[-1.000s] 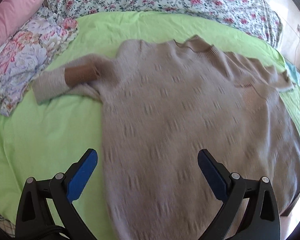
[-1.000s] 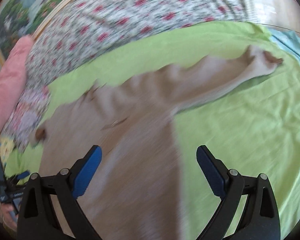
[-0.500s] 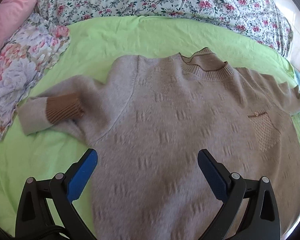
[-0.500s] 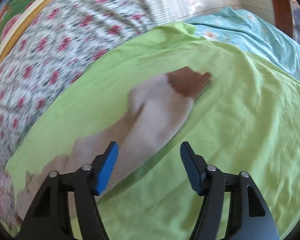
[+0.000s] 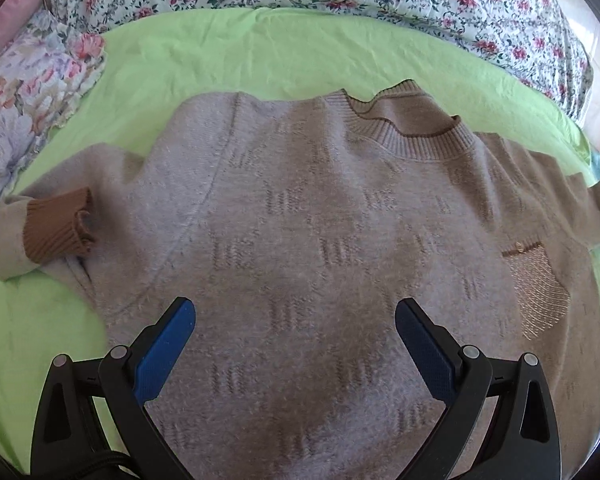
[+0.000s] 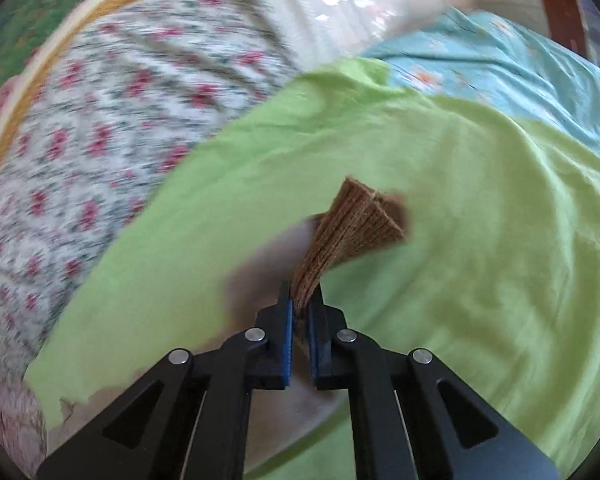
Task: Fold small clothes
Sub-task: 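Grasp the brown cuff of a sweater sleeve with the right gripper, then fold the held sleeve across the sweater body with the right gripper while the left gripper grasps the other cuff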
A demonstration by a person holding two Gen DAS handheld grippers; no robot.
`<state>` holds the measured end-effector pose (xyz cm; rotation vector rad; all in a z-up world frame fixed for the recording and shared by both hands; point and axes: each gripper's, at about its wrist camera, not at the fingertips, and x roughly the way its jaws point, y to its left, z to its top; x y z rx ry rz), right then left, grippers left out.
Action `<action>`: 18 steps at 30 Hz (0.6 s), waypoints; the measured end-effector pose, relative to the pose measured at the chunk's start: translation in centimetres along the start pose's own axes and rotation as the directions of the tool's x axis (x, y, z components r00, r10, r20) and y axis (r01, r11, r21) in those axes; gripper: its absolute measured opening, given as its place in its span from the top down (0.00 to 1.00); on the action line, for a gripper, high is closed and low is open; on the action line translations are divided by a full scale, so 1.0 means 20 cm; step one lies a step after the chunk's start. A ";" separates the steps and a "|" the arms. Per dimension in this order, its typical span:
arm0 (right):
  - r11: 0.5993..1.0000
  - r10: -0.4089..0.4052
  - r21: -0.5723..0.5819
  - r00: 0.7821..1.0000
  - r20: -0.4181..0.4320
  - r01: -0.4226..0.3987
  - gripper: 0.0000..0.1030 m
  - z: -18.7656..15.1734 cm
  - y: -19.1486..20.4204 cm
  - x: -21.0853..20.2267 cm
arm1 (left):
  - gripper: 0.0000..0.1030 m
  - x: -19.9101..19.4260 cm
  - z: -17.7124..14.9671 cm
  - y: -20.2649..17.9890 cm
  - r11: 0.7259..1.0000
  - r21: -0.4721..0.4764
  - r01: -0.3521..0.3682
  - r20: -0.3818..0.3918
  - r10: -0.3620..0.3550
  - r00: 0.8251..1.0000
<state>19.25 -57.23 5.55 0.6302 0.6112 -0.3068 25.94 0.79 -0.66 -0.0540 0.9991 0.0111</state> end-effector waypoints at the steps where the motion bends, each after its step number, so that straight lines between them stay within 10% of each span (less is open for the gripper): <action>1: 0.999 0.038 -0.028 0.999 -0.002 -0.038 0.93 -0.02 0.08 -0.04 | 0.03 -0.01 -0.01 0.00 1.000 0.002 0.008 0.003 -0.008 1.000; 7: 0.945 0.268 -0.151 0.953 -0.144 -0.289 0.93 -0.32 0.66 -0.20 | 0.03 -0.09 -0.09 0.02 0.999 0.003 0.036 0.015 -0.036 0.999; 18: 0.779 0.484 -0.101 0.695 -0.532 -0.619 0.93 -1.23 1.63 -0.06 | 0.03 -0.22 -0.21 0.20 0.992 -0.056 0.111 0.051 -0.109 0.993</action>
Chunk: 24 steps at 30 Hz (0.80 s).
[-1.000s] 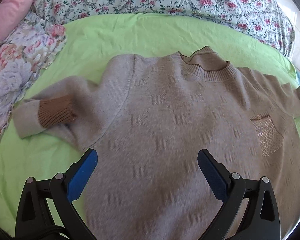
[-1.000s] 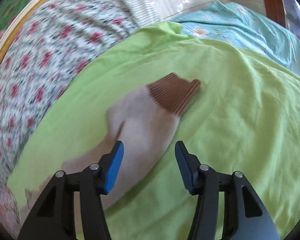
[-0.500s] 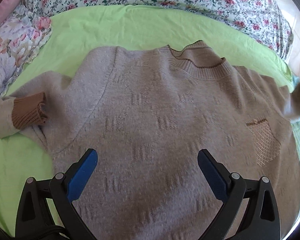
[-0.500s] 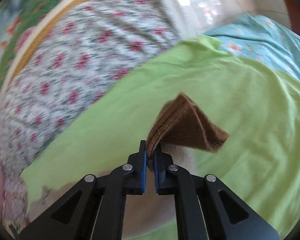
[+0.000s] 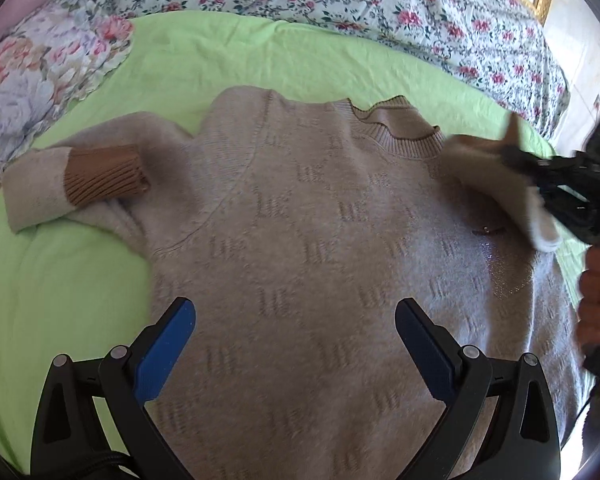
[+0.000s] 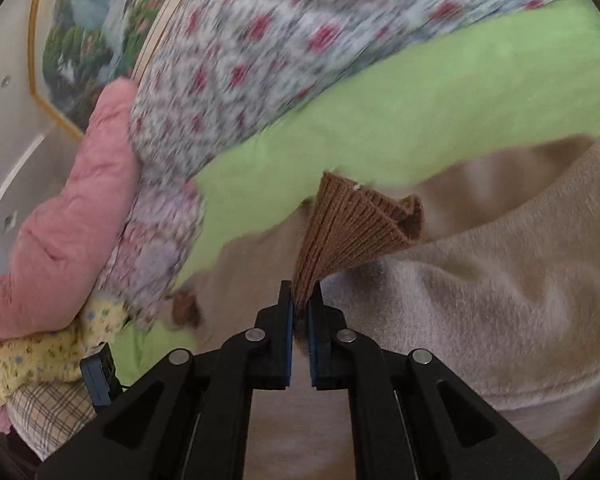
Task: Fold small clothes
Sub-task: 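Fold the held sleeve across the sweater body with the right gripper while the left gripper grasps the other cuff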
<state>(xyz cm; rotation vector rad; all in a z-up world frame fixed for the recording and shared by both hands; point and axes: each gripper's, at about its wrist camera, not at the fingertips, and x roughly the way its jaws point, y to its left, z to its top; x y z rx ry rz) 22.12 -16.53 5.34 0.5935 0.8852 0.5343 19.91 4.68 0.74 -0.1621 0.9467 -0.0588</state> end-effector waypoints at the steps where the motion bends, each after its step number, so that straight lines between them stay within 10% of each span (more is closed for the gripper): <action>1: 1.000 0.013 0.000 1.000 -0.015 -0.013 0.93 -0.01 0.03 0.06 | 0.03 -0.01 0.00 0.01 1.000 -0.003 0.003 0.002 -0.003 1.000; 9: 0.997 0.081 0.036 0.979 -0.186 -0.075 0.89 -0.16 0.16 0.48 | 0.02 0.02 0.03 0.07 0.994 -0.056 0.093 -0.013 -0.094 0.995; 11: 0.992 0.109 0.087 0.969 -0.222 -0.091 0.70 -0.19 0.12 0.50 | 0.02 0.07 0.05 0.05 0.991 -0.062 0.120 -0.032 -0.122 0.992; 14: 0.986 0.142 0.113 0.974 -0.177 -0.123 0.44 -0.20 0.09 0.40 | 0.02 0.17 0.09 0.00 0.989 -0.063 0.136 -0.064 -0.140 0.988; 21: 0.993 0.056 0.108 0.998 0.002 -0.056 0.44 -0.17 -0.05 -0.07 | 0.05 0.39 0.25 -0.17 0.995 0.004 0.098 -0.074 -0.097 0.993; 24: 0.994 -0.026 0.105 0.998 0.060 0.019 0.44 -0.19 -0.11 -0.23 | 0.70 0.42 0.30 -0.19 0.998 0.015 0.063 -0.036 -0.063 0.997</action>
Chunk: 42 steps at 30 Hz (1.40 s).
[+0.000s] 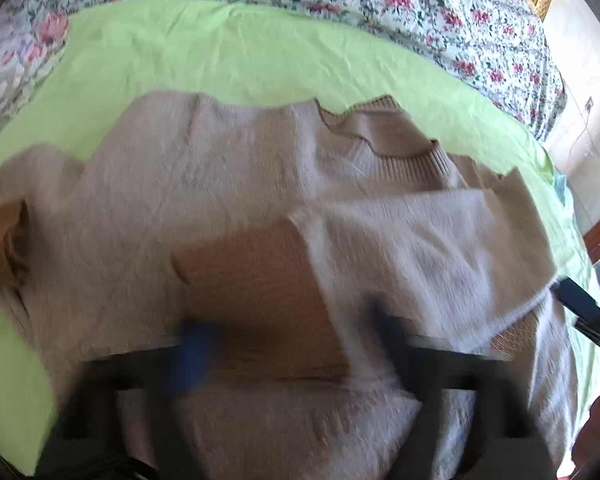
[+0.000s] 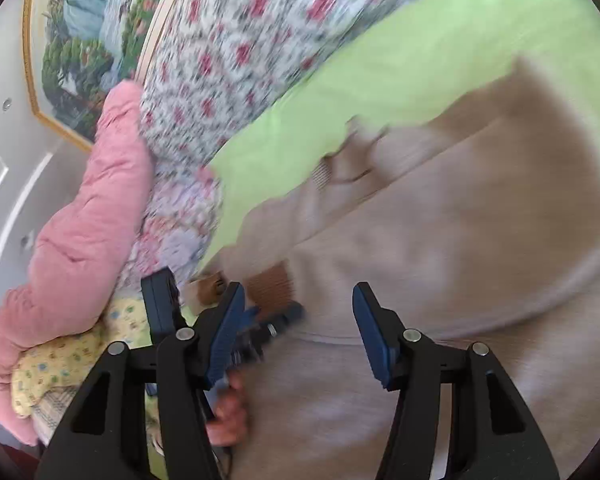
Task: Fold small clothes
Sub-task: 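Fold the held sleeve across the sweater body with the right gripper while the left gripper grasps the other cuff, then fold the other sleeve across the body with the left gripper and release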
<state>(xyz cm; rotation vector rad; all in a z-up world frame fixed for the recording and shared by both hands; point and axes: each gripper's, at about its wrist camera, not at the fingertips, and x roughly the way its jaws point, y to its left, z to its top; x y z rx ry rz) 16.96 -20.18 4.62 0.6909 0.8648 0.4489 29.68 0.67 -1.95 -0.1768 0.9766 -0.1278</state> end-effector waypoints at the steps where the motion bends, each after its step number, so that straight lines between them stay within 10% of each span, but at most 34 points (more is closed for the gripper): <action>1: 1.000 -0.020 0.000 1.000 0.015 0.020 0.44 0.00 -0.02 -0.04 | 0.89 -0.02 0.00 0.01 1.000 -0.013 0.019 0.000 -0.019 1.000; 5: 0.992 -0.122 -0.001 0.988 0.095 0.123 0.44 0.01 -0.15 -0.25 | 0.91 -0.25 -0.05 0.11 0.997 -0.063 0.052 0.118 -0.044 0.992; 13: 0.937 -0.349 0.056 0.926 0.141 0.345 0.44 0.20 -0.39 -0.31 | 0.90 -0.16 -0.11 0.23 0.991 -0.108 0.078 0.052 -0.073 0.996; 22: 0.866 -0.499 -0.057 0.866 -0.020 0.497 0.53 0.42 -0.58 0.02 | 0.92 -0.22 -0.15 0.24 0.992 -0.086 0.094 0.060 -0.089 0.994; 23: 0.865 -0.498 -0.081 0.867 -0.018 0.495 0.93 0.42 -0.57 0.03 | 0.92 -0.24 -0.15 0.24 0.991 -0.087 0.100 0.060 -0.095 0.994; 33: 0.858 -0.513 -0.008 0.858 0.016 0.513 0.80 0.37 -0.58 -0.09 | 0.79 -0.24 -0.16 0.32 0.992 -0.114 0.061 0.032 -0.057 0.998; 37: 0.894 -0.446 -0.011 0.892 0.073 0.448 0.55 0.27 -0.45 -0.20 | 0.80 -0.39 -0.21 0.41 0.992 -0.125 0.015 0.076 -0.006 0.997; 42: 0.936 -0.344 -0.059 0.937 0.052 0.347 0.54 0.09 -0.27 -0.18 | 0.58 -0.53 -0.26 0.62 0.978 -0.200 -0.053 0.087 0.072 0.994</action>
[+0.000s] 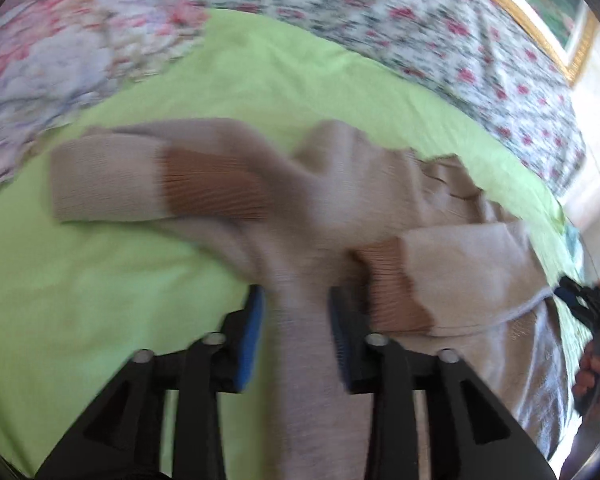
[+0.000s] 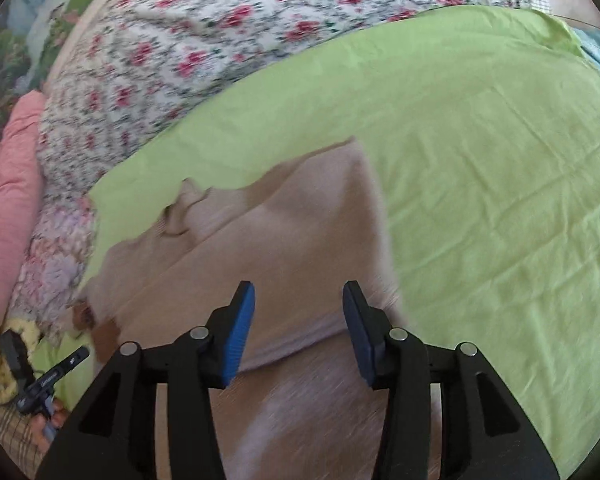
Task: Fold small clothes
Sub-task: 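Fold the other sleeve across the body with the left gripper and release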
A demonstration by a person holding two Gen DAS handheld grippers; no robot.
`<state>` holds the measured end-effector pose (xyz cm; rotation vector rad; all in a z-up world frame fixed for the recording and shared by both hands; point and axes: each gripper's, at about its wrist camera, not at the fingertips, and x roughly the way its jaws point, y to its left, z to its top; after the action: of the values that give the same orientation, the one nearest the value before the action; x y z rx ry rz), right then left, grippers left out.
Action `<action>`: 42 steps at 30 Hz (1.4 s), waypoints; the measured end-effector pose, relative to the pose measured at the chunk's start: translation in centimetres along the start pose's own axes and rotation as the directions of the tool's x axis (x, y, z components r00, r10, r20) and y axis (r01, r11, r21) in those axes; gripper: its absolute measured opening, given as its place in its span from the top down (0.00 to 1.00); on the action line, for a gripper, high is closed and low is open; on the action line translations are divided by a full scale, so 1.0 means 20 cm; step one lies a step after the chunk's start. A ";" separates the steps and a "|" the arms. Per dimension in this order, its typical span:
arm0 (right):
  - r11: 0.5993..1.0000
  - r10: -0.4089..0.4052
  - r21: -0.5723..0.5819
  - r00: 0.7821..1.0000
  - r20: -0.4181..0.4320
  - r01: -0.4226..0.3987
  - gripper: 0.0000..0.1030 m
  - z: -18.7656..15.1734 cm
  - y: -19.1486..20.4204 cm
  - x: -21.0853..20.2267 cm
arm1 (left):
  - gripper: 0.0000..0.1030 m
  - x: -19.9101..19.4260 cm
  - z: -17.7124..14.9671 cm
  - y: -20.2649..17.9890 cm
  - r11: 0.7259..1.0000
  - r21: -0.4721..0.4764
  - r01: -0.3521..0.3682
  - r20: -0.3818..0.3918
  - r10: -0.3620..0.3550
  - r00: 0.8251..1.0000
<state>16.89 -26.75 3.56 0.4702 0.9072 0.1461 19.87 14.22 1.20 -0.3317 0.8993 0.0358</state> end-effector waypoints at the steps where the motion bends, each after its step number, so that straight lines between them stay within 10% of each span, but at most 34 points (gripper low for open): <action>1: 1.000 0.016 -0.004 1.000 -0.008 -0.016 0.54 -0.03 0.02 0.00 | 0.51 -0.02 0.00 0.06 0.999 -0.022 -0.026 0.009 0.026 1.000; 8: 0.995 0.099 -0.019 0.991 -0.091 -0.101 0.54 -0.22 0.19 0.02 | 0.20 -0.09 0.10 0.30 0.978 -0.073 -0.193 0.036 0.196 0.980; 19: 0.989 0.146 0.029 0.976 -0.160 -0.143 0.54 -0.33 0.26 0.10 | 0.17 0.18 0.27 0.21 0.907 0.193 -0.373 0.053 0.370 0.927; 21: 0.987 0.158 0.042 0.973 -0.169 -0.153 0.54 -0.34 0.27 0.11 | 0.32 0.23 0.28 0.20 0.903 0.216 -0.370 0.070 0.364 0.929; 23: 0.988 0.153 0.044 0.973 -0.172 -0.148 0.54 -0.34 0.28 0.12 | 0.82 0.26 0.30 0.22 0.919 0.213 -0.333 0.056 0.329 0.943; 25: 0.990 0.141 0.036 0.975 -0.171 -0.137 0.54 -0.34 0.28 0.11 | 0.92 0.24 0.33 0.25 0.936 0.186 -0.299 0.058 0.294 0.954; 34: 0.989 0.151 0.033 0.977 -0.150 -0.147 0.54 -0.36 0.28 0.06 | 0.96 -0.08 0.32 0.10 0.975 0.178 -0.131 0.163 0.102 0.981; 42: 0.987 0.155 0.057 0.983 -0.096 -0.150 0.54 -0.36 0.23 -0.06 | 0.97 -0.26 0.28 -0.45 0.950 0.281 0.135 0.180 -0.190 0.965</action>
<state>10.80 -20.67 2.82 0.5832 0.9743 0.2897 22.30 7.88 10.88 -0.1464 0.6586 -0.2006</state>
